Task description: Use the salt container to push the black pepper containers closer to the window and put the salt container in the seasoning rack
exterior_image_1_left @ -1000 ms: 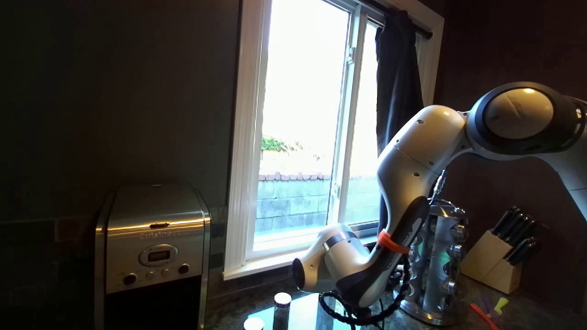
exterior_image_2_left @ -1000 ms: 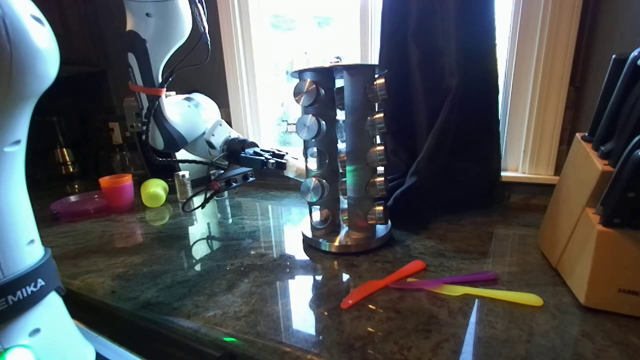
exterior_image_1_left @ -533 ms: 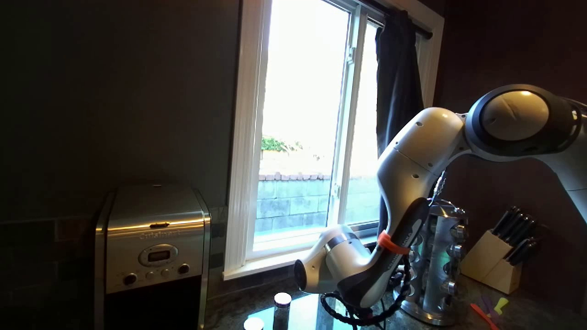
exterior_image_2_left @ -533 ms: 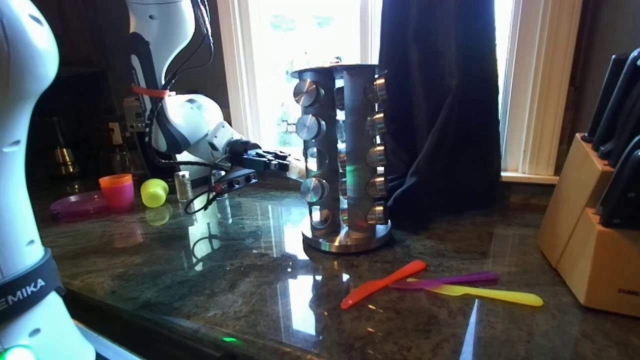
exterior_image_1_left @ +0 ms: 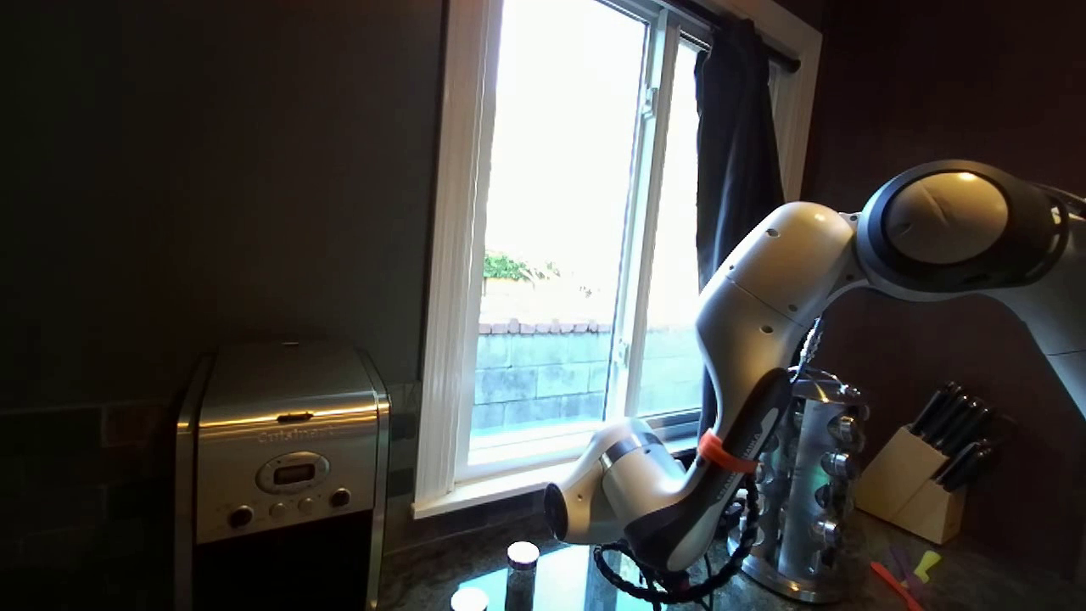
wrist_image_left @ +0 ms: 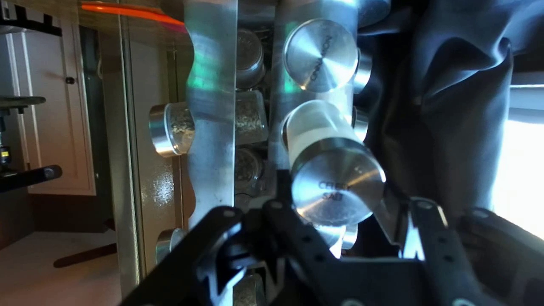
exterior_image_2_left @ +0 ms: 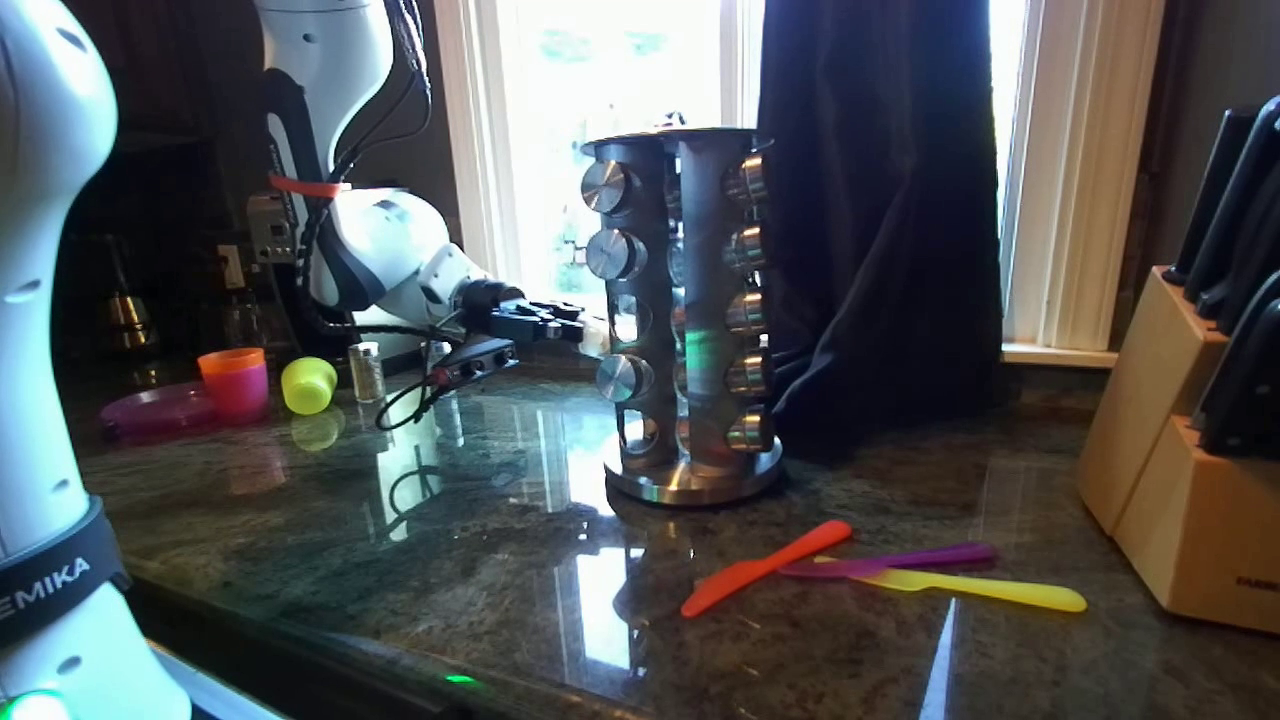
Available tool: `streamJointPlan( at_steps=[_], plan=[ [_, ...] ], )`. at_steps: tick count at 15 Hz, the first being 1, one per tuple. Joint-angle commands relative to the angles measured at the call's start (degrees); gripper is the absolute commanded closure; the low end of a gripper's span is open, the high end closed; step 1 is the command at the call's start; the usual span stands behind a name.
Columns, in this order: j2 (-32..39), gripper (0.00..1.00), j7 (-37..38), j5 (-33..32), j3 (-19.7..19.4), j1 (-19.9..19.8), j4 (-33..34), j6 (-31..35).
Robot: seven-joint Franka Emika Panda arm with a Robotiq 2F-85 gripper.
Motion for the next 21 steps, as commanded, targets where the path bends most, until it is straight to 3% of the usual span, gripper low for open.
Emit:
streamJointPlan(
  at_steps=[1,21],
  plan=[
    [1.0,0.75,2.1,-2.1,-0.2,0.1,0.3,-0.7],
    [4.1,0.75,1.6,-1.2,-0.2,-0.4,0.9,-4.6]
  ],
)
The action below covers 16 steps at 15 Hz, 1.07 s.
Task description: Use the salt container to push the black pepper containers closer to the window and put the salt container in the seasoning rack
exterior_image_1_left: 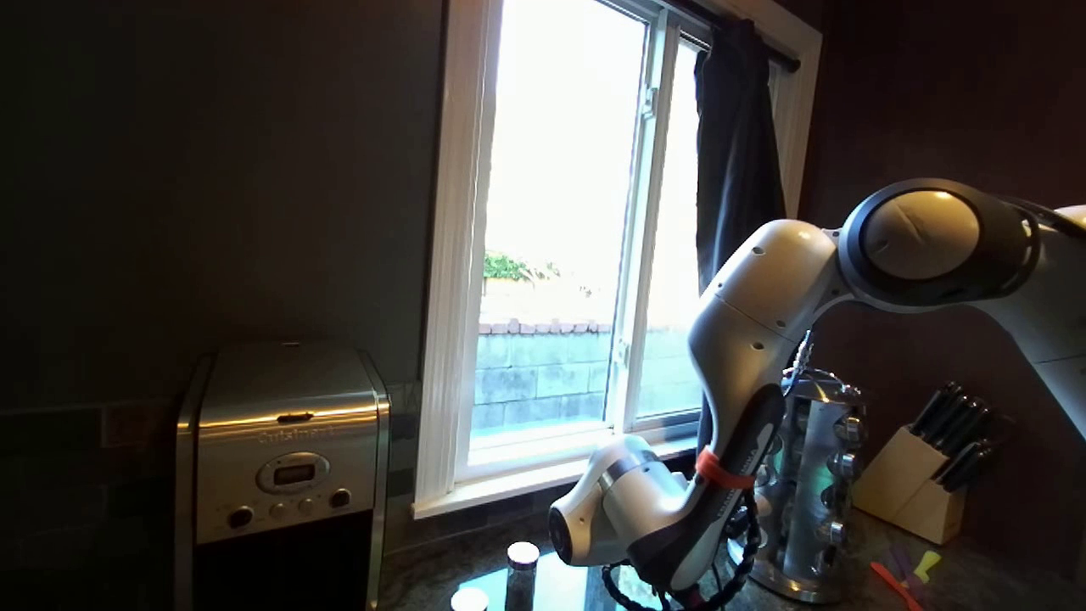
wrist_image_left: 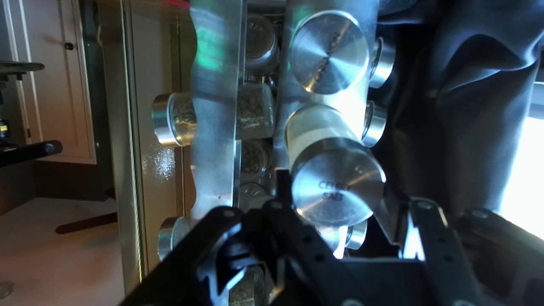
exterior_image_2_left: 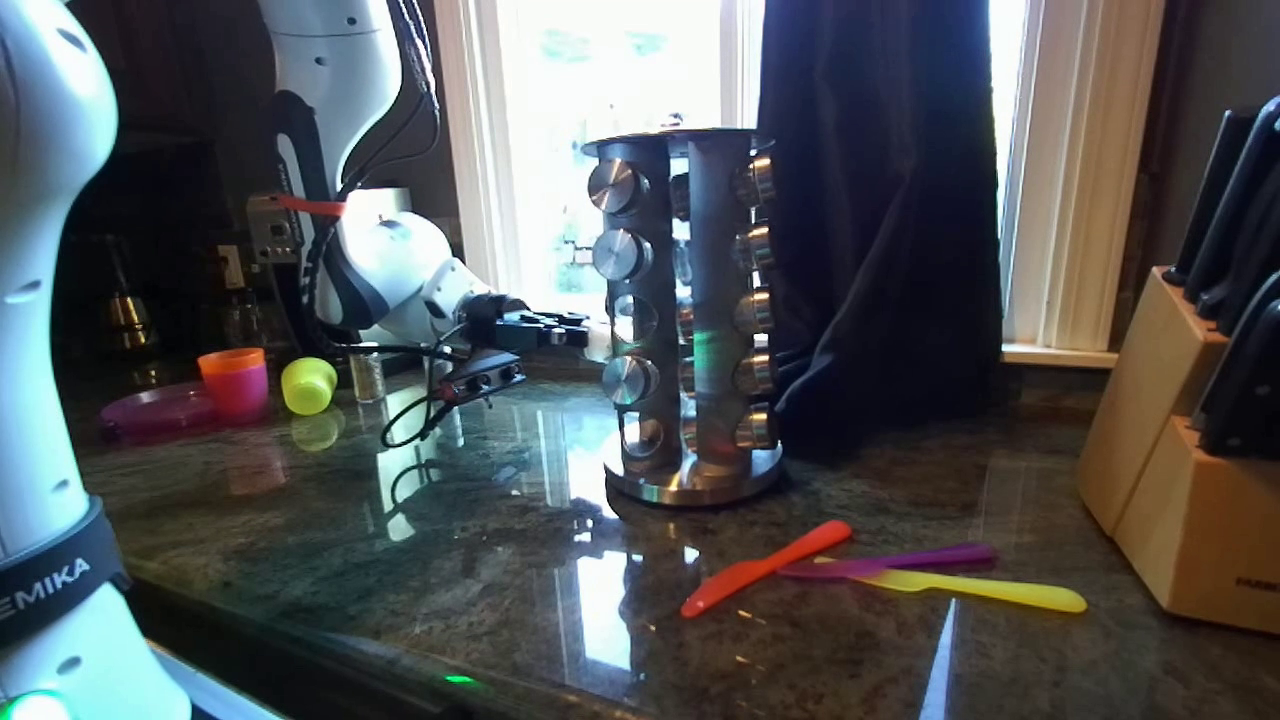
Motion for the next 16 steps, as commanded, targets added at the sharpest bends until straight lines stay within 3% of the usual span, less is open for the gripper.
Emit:
streamJointPlan(
  at_steps=[1,16],
  plan=[
    [0.9,0.75,1.4,0.0,0.1,-0.5,0.2,-0.6],
    [-1.3,0.75,2.1,-0.8,-0.8,-5.0,-2.5,5.3]
  ],
)
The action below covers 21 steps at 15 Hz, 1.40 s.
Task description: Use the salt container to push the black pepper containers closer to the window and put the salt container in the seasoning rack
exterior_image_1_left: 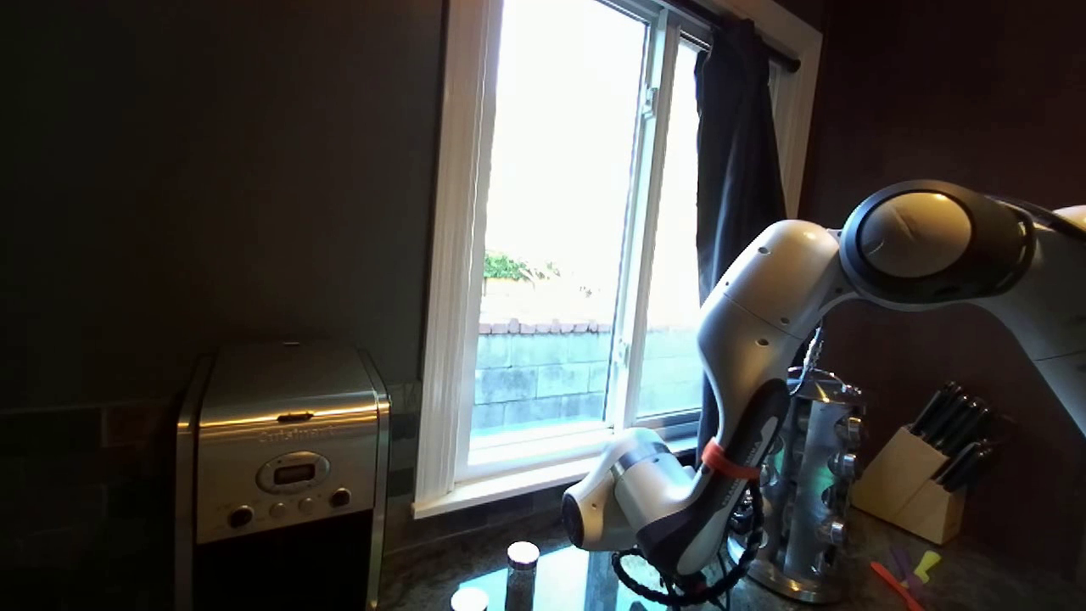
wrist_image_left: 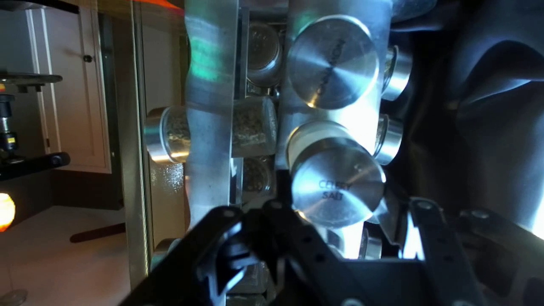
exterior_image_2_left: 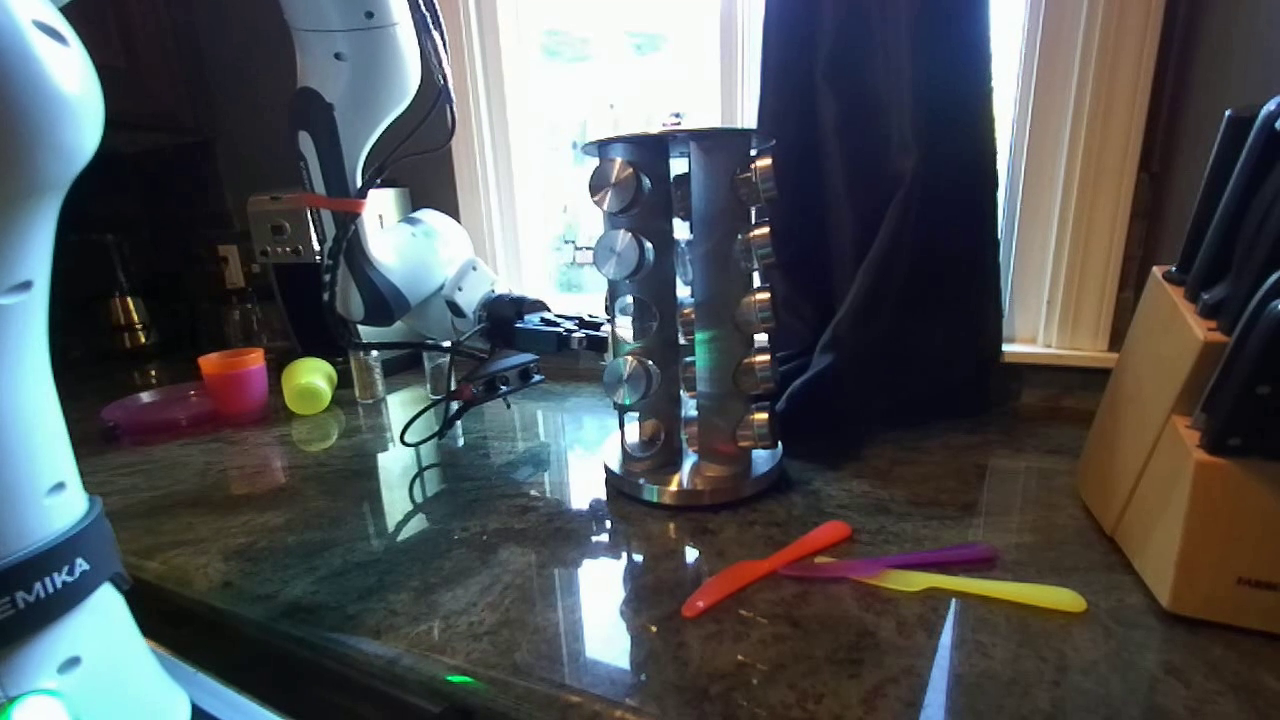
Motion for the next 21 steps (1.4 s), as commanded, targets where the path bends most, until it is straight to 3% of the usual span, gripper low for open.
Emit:
streamJointPlan(
  at_steps=[1,15,16,17,20,21],
  plan=[
    [-0.9,0.75,2.0,-0.7,-0.6,-1.9,-2.4,3.4],
    [-1.9,0.75,2.0,-1.0,-1.2,-4.0,-3.8,5.2],
    [-2.0,0.25,2.0,-1.0,-1.2,-4.0,-3.9,5.3],
    [-2.1,0.23,2.2,-1.2,-1.1,-3.9,-4.0,5.5],
    [-2.5,0.02,2.1,-1.6,-1.3,-4.4,-5.2,7.6],
    [-2.6,0.0,2.1,-1.7,-1.3,-4.4,-5.5,7.9]
  ],
)
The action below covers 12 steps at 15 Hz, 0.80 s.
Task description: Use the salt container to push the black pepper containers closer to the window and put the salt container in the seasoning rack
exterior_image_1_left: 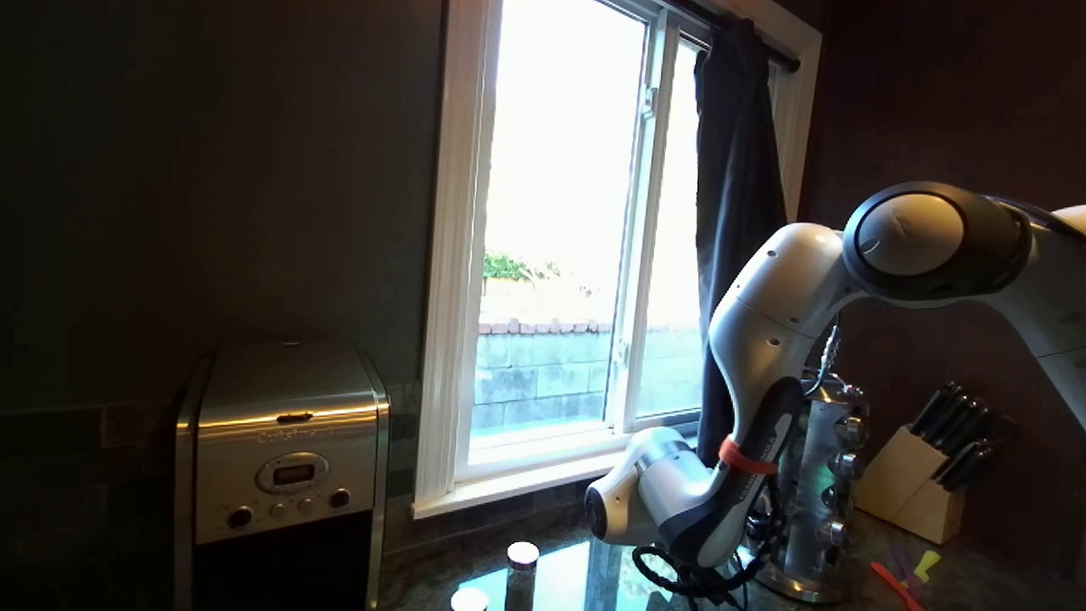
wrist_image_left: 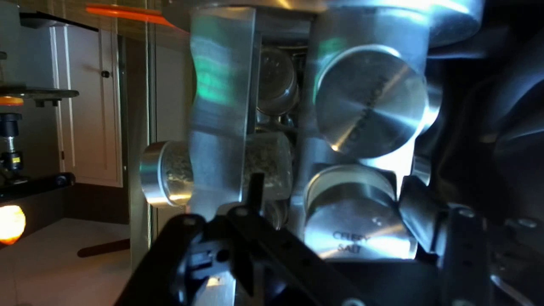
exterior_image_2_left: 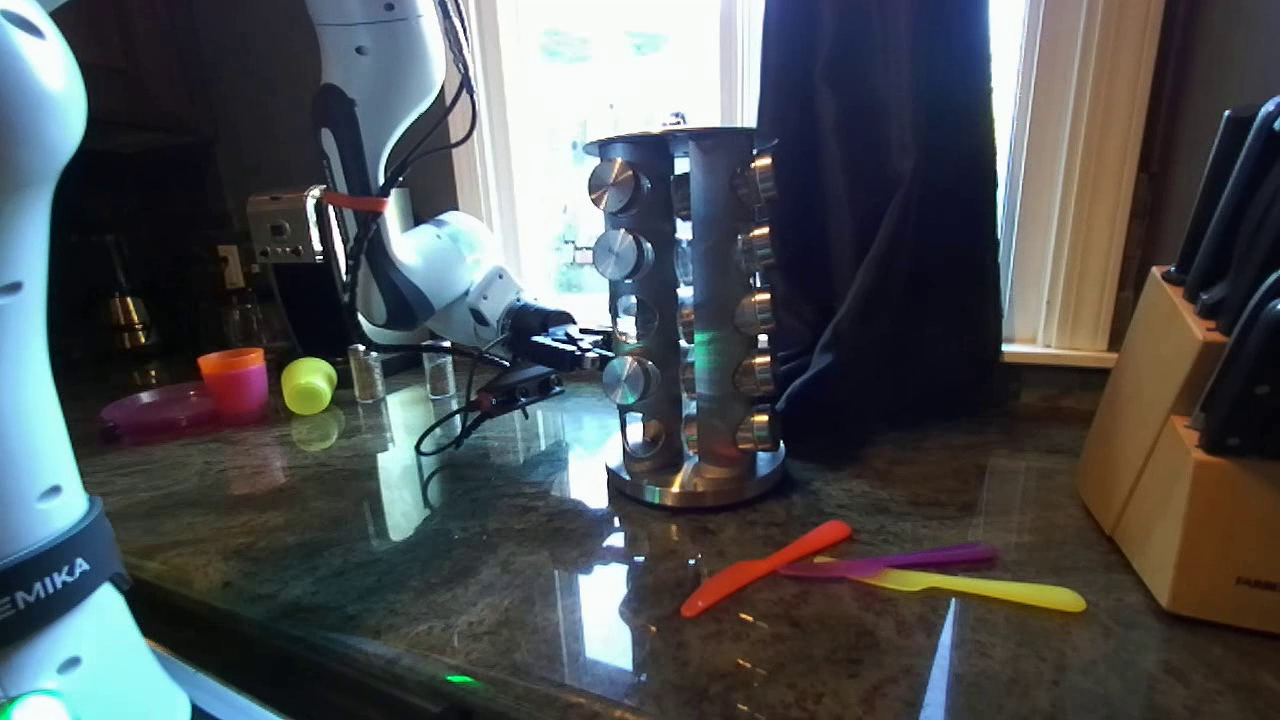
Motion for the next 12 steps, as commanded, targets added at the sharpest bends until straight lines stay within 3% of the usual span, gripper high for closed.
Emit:
streamJointPlan(
  at_steps=[1,12],
  plan=[
    [-2.1,0.0,2.1,-1.1,-0.1,-0.4,-3.3,3.6],
    [-7.7,0.0,1.4,-0.5,2.0,1.2,-6.7,8.0]
  ],
)
